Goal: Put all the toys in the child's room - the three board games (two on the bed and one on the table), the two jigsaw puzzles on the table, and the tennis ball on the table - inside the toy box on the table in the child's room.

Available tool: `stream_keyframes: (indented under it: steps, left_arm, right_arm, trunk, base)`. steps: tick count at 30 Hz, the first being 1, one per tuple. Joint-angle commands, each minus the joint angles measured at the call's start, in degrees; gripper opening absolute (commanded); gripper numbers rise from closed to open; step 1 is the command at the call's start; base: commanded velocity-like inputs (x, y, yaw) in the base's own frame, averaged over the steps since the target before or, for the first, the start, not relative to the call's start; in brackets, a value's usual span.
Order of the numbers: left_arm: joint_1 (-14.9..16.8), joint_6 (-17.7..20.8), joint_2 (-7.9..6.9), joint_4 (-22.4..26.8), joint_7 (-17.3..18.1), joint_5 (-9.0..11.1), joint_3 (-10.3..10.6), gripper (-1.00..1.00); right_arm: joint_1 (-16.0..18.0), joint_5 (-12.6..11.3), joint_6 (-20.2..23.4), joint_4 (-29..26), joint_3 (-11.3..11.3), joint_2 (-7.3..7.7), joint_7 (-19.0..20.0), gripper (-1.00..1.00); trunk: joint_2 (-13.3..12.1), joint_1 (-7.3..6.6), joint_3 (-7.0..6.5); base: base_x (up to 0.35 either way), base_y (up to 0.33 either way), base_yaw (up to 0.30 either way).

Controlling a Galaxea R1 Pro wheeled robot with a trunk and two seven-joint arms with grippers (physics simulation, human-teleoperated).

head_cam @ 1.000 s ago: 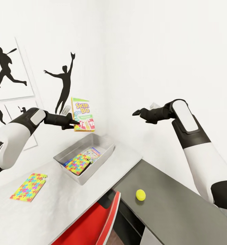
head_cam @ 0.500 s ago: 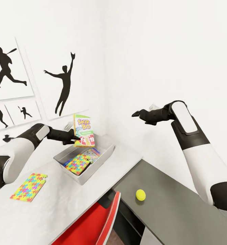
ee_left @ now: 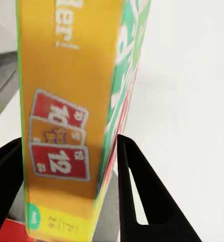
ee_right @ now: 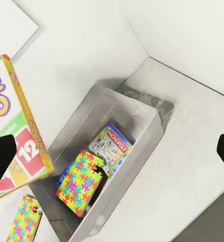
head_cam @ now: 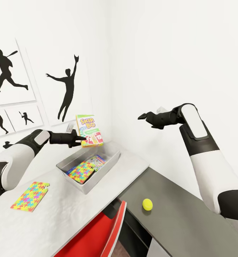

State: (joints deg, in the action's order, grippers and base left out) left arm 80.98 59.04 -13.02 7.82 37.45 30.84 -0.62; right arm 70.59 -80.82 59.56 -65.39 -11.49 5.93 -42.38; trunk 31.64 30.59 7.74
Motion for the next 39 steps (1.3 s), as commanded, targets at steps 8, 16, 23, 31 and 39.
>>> stream_keyframes:
  steps: [8, 16, 23, 31, 39]
  left_arm:
    - [0.06, 0.10, 0.15, 0.54, -0.93, -0.29, 1.64, -1.00]
    - [0.07, 0.23, 0.31, 3.15, -8.11, -0.34, 6.79, -1.00]
    - [0.22, -0.11, 0.33, 3.29, -8.21, -0.36, 11.08, -1.00]
    - [0.23, -0.07, 0.21, 7.81, -7.59, -0.22, 21.84, -1.00]
    - [0.23, -0.31, 0.03, 8.64, -7.51, -0.29, 24.08, -1.00]
  right_arm:
    - [0.07, -0.50, 0.16, -0.02, -0.11, -0.12, -0.68, 1.00]
    - [0.07, -0.57, 0.44, 0.00, -0.21, 0.31, -0.59, 1.00]
    - [0.07, -0.52, 0.44, 0.27, -0.28, 0.31, -0.47, 1.00]
    - [0.07, -0.48, 0.44, 0.56, -0.29, 0.38, -0.39, 1.00]
    - [0.07, -0.48, 0.44, 0.62, -0.25, 0.39, -0.34, 1.00]
  trunk:
    - [0.10, 0.03, 0.12]
    - [0.10, 0.03, 0.12]
    - [0.10, 0.03, 0.12]
    - [0.10, 0.03, 0.12]
    - [0.10, 0.03, 0.12]
  base:
    - [0.000, 0.000, 0.000]
    - [0.000, 0.000, 0.000]
    - [0.000, 0.000, 0.000]
    - [0.000, 0.000, 0.000]
    - [0.000, 0.000, 0.000]
